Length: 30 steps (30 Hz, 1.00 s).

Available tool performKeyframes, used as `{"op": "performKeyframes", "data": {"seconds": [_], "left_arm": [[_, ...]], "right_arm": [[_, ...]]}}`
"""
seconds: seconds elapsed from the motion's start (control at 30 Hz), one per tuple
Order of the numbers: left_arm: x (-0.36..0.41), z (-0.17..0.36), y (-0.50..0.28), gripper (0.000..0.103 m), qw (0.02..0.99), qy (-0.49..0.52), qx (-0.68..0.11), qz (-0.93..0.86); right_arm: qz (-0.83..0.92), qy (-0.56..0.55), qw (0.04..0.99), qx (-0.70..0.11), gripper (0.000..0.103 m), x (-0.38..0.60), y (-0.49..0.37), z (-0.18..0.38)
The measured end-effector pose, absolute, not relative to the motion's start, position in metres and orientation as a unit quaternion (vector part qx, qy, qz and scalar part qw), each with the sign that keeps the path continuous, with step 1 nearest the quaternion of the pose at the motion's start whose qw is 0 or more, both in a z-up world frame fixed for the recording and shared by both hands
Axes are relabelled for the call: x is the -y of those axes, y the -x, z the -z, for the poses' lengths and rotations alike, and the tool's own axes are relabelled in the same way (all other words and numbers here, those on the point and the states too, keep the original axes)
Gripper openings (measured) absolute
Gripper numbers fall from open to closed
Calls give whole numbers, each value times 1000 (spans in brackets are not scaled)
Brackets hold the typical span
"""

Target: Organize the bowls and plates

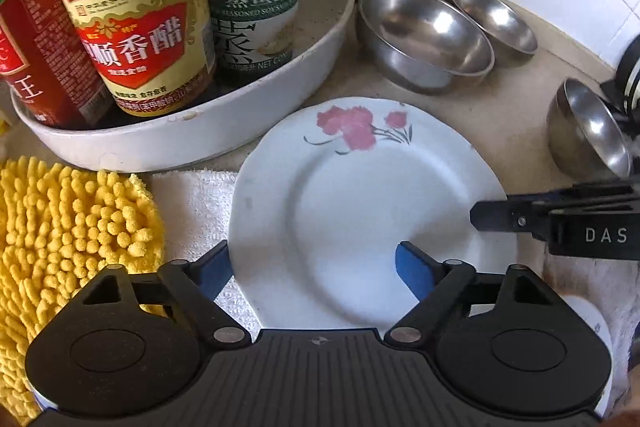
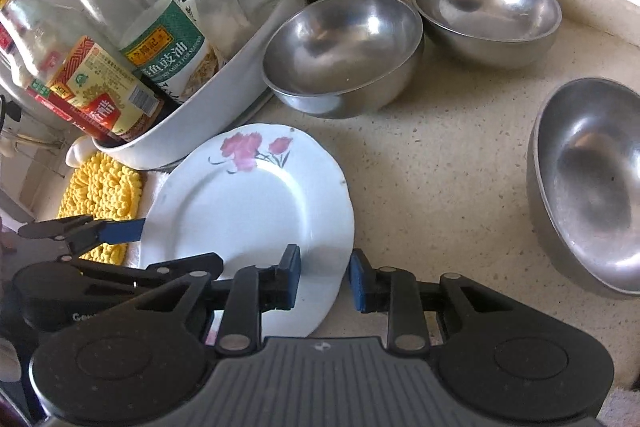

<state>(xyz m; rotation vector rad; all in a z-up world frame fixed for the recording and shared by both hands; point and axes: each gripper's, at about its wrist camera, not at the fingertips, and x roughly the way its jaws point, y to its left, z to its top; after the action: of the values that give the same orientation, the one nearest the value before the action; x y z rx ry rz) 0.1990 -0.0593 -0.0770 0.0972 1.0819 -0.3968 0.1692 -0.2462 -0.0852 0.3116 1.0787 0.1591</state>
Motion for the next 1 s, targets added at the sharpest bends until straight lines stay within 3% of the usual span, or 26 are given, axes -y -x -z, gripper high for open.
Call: {"op": "performKeyframes", "data": {"seconds": [1.0], "left_arm": [[30, 30, -153, 82, 851, -5, -480, 212]], "right_arm": [[-109, -171, 867, -455, 48, 252, -112, 33]]}}
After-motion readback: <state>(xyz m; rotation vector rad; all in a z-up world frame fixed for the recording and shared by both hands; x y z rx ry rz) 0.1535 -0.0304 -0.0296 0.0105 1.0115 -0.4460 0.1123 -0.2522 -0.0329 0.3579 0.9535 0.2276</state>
